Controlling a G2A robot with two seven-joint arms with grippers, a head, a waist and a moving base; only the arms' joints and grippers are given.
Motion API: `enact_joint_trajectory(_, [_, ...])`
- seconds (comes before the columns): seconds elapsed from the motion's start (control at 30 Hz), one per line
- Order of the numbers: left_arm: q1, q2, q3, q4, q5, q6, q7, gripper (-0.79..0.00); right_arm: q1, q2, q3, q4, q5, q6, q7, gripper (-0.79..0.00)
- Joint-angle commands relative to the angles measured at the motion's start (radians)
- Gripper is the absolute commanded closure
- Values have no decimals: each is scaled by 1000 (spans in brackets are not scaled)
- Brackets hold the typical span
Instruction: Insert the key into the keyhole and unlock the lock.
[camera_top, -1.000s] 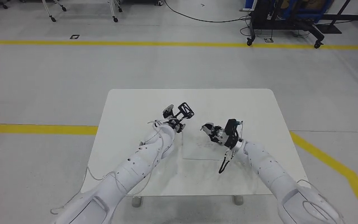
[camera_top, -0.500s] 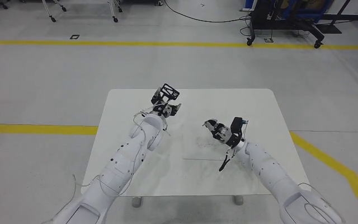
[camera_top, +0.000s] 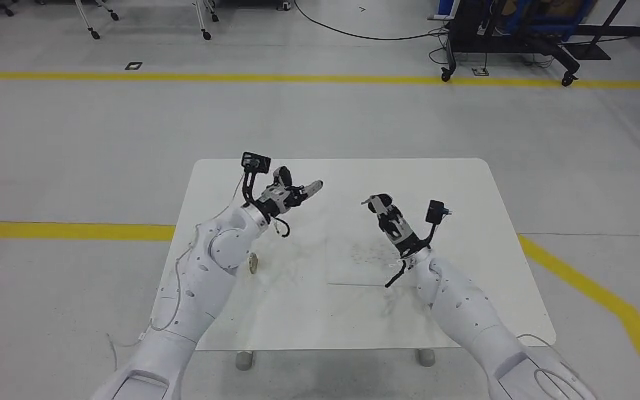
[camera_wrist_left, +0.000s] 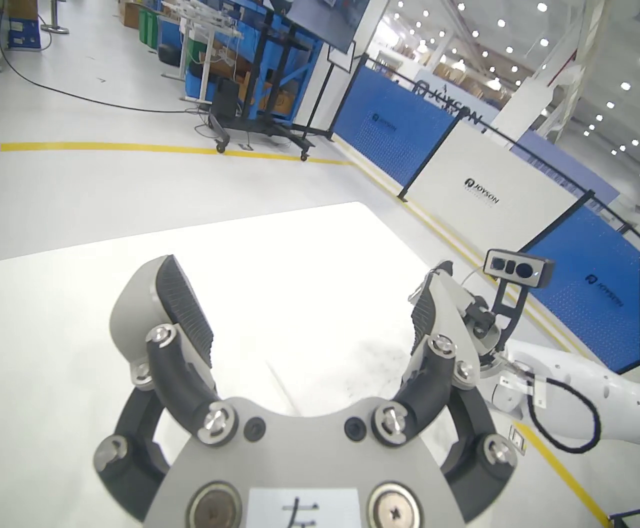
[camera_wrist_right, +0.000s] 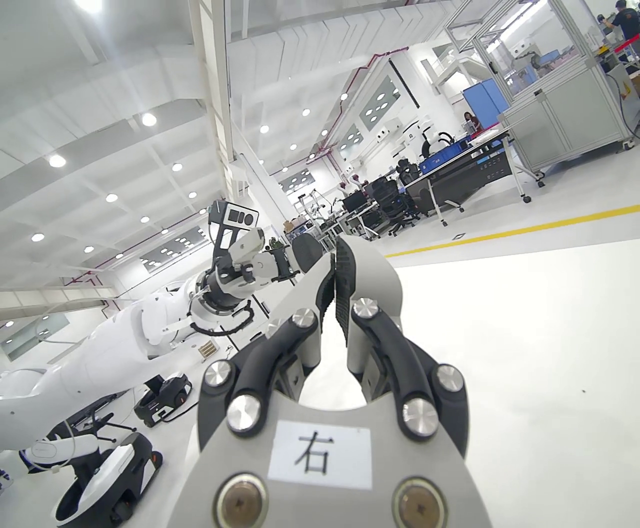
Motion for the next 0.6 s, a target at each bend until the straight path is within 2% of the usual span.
enact_joint_trajectory(0.0, [0,0,0,0,54,23,0,-785,0,0,0,0,0,0,0,0])
enact_joint_trajectory(0.1, [28,-7,-4,-15,-168,-109,-27,-785,-3,-1,0,-6,6,-3,2,0])
enact_joint_trajectory(0.2, [22,-7,-15,7,-366,-192,-151,-785,-35,-11,-2,-60,145,-22,62,0])
enact_joint_trajectory(0.3, [7,-7,-11,39,-662,-251,-375,-785,-40,-29,-30,-97,337,-22,189,0])
enact_joint_trajectory(0.4, [-24,-1,-25,72,-962,-221,-627,-785,-10,-45,-46,-81,464,-22,304,0])
enact_joint_trajectory(0.47, [-44,7,-43,100,-1018,-222,-711,-785,-1,-57,-58,-98,537,-22,355,0])
enact_joint_trajectory(0.57, [-57,12,-43,121,-1019,-243,-754,-770,9,-66,-62,-121,620,-22,417,0])
